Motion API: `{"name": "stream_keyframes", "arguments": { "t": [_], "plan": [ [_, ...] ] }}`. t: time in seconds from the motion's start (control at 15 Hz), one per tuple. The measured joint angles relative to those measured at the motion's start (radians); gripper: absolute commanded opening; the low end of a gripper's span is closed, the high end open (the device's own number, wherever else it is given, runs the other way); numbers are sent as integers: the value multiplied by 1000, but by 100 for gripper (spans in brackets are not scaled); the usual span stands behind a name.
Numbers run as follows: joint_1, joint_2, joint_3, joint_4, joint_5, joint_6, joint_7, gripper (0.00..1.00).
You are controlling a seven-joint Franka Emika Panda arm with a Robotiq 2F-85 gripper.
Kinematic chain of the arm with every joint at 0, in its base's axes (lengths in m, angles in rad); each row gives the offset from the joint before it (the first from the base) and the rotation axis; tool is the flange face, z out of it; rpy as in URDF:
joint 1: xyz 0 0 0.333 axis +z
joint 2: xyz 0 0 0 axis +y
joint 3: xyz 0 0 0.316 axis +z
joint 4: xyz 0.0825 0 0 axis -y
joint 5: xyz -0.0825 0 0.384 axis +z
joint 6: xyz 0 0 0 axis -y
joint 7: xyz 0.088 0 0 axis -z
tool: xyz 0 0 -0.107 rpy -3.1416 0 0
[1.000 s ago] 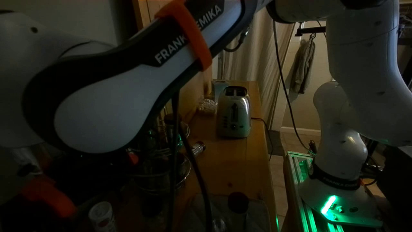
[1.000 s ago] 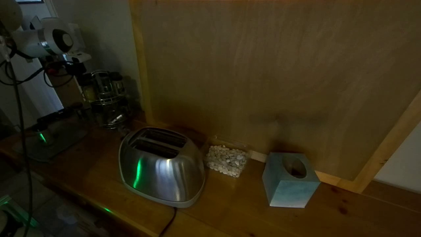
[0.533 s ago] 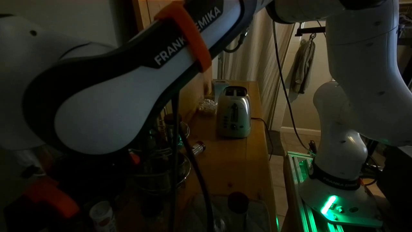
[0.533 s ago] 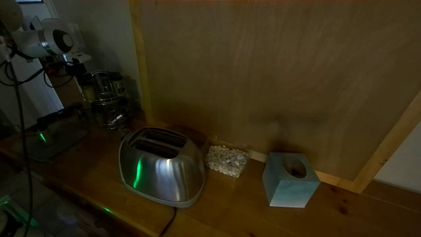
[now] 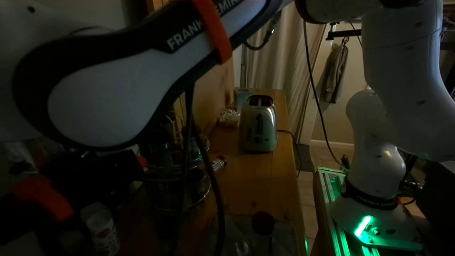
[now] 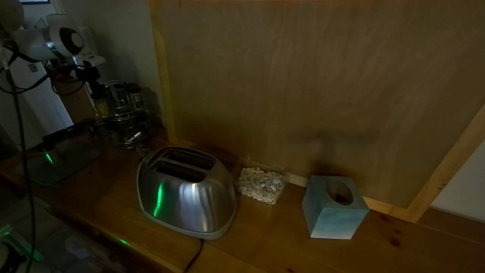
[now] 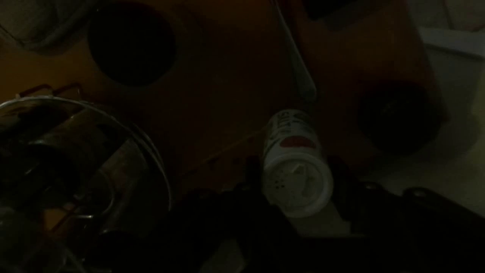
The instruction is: Turn the seasoning rack around, pick up the white container and put it in the slot of the rack
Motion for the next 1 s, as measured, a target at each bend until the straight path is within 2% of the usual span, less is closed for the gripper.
{"name": "stream_keyframes", "arguments": {
  "t": [0.4, 0.73, 1.0],
  "plan": [
    [-5, -162, -2, 60, -10, -62, -7, 22],
    [-33, -287, -2, 113, -20, -203, -6, 22],
    [-66, -371, 0, 151, -43, -359, 22, 22]
  ]
}}
